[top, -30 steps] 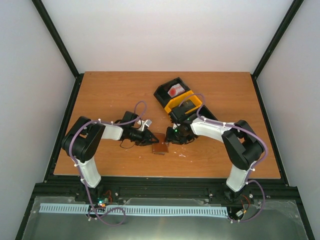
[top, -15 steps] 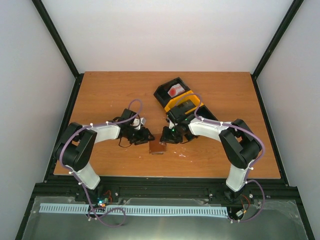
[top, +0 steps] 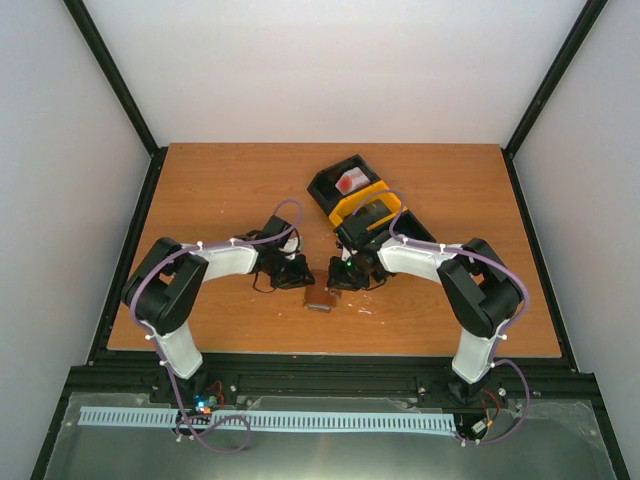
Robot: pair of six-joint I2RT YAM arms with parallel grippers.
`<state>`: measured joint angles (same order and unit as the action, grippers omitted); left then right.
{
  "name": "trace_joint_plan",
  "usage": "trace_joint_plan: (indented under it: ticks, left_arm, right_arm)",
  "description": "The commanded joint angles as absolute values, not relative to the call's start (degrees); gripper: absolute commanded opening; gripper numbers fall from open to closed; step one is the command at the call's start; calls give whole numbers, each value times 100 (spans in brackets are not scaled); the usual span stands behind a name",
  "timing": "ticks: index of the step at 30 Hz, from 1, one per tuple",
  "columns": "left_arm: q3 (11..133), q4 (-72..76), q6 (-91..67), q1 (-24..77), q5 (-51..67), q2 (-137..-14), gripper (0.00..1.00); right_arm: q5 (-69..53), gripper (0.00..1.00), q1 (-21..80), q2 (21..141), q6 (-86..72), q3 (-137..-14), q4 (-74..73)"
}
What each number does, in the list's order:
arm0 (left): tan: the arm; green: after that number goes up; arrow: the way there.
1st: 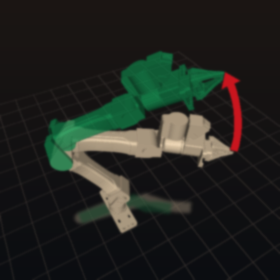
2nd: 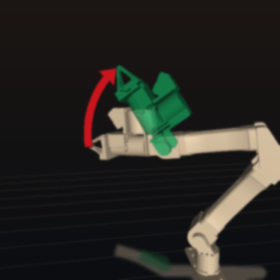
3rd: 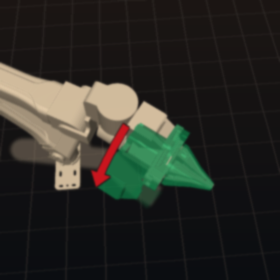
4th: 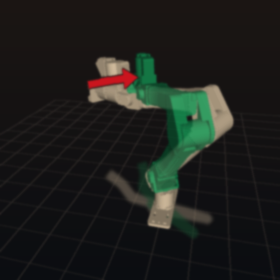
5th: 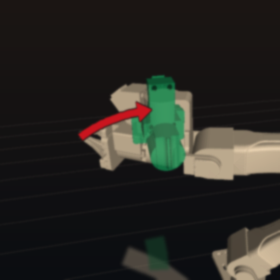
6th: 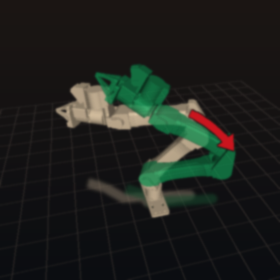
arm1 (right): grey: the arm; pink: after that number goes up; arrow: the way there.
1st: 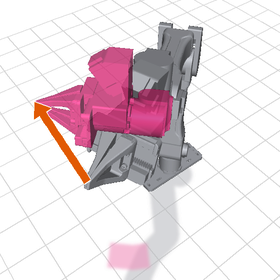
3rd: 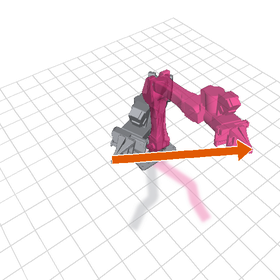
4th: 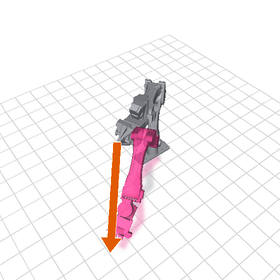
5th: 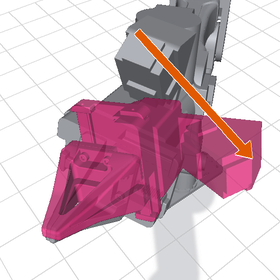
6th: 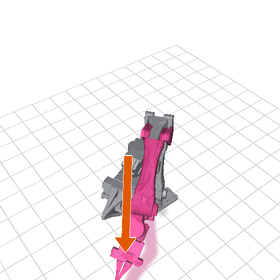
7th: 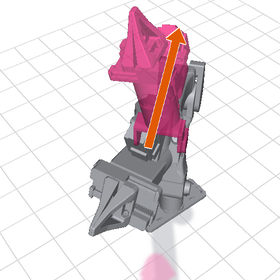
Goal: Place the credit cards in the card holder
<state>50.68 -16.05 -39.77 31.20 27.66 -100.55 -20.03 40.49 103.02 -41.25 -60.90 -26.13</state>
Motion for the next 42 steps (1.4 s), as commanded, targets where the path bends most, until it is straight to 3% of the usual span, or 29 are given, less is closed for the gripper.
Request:
trace_joint_plan:
  ticks: [1,8,18,23,42]
  left_arm:
    - [4960,-2557,-4081,3380,1547,-10606,17]
    - [4748,-2361,-3896,3538,1402,-10468,18]
    - [4591,-2208,-3878,3551,1938,-10121,38]
    - [4481,-2373,-3991,3584,1817,-10154,29]
    - [4528,-2668,-4035,3876,1290,-10701,15]
  right_arm:
    - [-1992,24,4165,10121,-4017,-6105,-2411]
    - [-1443,34,4200,9524,-4173,-5813,-2546]
    - [-1456,35,4231,9255,-4573,-5221,-2377]
    - [-1870,30,4227,9348,-4775,-5056,-1706]
    - [-2108,25,4222,9725,-4842,-4982,-1253]
